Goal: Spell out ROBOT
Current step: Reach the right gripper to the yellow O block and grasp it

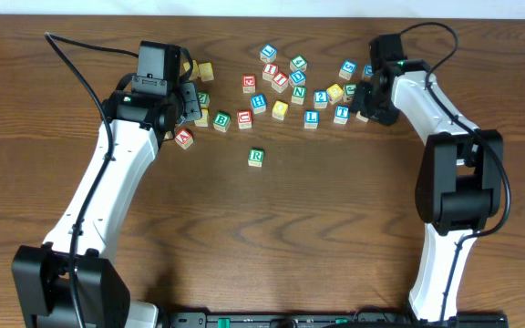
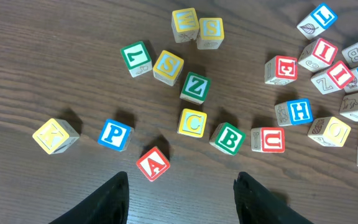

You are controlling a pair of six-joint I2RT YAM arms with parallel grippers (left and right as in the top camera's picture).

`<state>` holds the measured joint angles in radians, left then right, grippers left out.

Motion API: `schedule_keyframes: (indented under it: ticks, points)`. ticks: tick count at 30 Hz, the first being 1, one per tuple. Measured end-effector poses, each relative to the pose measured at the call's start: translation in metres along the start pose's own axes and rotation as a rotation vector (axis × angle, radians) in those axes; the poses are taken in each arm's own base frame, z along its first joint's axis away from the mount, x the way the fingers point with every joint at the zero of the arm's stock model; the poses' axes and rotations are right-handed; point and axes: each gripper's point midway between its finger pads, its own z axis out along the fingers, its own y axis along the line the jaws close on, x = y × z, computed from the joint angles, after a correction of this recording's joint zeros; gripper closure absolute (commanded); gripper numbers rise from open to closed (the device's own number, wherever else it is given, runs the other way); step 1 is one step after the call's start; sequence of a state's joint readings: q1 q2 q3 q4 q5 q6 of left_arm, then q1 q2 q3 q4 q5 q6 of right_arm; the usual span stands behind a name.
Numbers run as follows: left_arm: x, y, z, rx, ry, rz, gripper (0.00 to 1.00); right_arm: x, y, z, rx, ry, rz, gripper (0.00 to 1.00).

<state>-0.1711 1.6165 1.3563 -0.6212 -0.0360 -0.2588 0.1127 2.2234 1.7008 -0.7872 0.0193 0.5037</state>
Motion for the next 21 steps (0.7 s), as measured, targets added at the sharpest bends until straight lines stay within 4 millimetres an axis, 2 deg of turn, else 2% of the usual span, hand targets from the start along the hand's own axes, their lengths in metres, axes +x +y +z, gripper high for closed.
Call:
schedule_keyframes:
  ticks: [7, 14, 21]
  points:
    - [0.0001, 0.0000, 0.0001, 0.000, 0.000, 0.000, 0.46, -0.0044, -0.0050, 0.0025, 0.031, -0.022, -0.041, 0.74]
    - [0.0001, 0.0000, 0.0001, 0.000, 0.000, 0.000, 0.46, -0.0032, -0.0066, 0.0024, 0.039, -0.018, -0.049, 0.77]
    - [0.0001, 0.0000, 0.0001, 0.000, 0.000, 0.000, 0.46, -0.0018, -0.0078, 0.0017, 0.045, -0.010, -0.072, 0.89]
